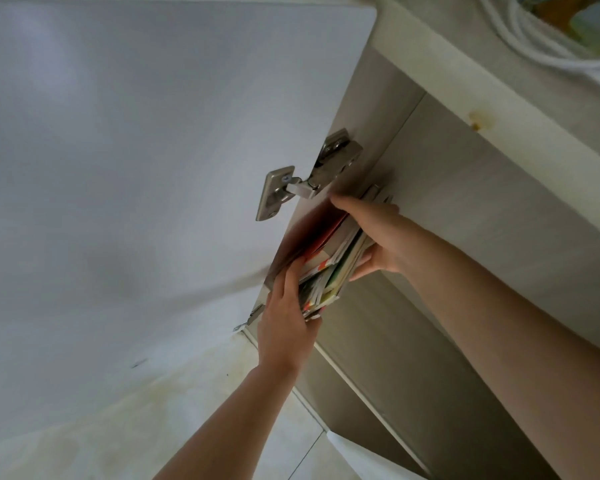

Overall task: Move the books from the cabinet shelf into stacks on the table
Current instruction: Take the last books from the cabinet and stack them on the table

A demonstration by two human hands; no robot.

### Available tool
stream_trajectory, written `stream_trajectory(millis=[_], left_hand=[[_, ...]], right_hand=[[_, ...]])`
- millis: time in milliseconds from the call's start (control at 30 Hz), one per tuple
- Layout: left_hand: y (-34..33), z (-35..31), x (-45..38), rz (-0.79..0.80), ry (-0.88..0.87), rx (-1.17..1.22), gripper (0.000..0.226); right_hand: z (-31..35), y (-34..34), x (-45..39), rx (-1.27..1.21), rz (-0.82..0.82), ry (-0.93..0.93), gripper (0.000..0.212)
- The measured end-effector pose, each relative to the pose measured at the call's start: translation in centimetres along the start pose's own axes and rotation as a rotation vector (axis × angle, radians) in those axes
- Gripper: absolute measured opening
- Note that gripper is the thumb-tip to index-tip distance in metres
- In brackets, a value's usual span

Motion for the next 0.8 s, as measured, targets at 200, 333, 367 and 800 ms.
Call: stream_trajectory(millis=[200,333,367,800], left_hand=[[0.0,0.5,-0.8,-0.014,-0.006,0.030,0.086],[-0.4,-0.1,-0.5,0.017,-0.026,0.158,0.081],[-0.6,-0.2,-0.3,0.039,-0.016,0.191,0.077],[0.6,0.9,6.2,0.102,-0.172,0.192,0.090]], right_hand=[[1.2,-0.6,-0.4,0.041,-0.158,0.063,0.063],[1.0,-0.2,-0.4,0.085,-0.185,0.095,0.062],[0.8,0.1,-0.3,0.120,-0.208,0.115,0.065],[-4.9,0.1,6.9,0.203,-0.281,0.197,0.050]])
Point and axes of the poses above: each hand's wrist, its own x-axis away from the middle knuckle, its own y-axis out of the back of the hand, z = x × y, the point moved 7 cm from there along -x, towards the middle knuckle, and after that the axes turned 11 degrees about x, right-handed, at the moved point
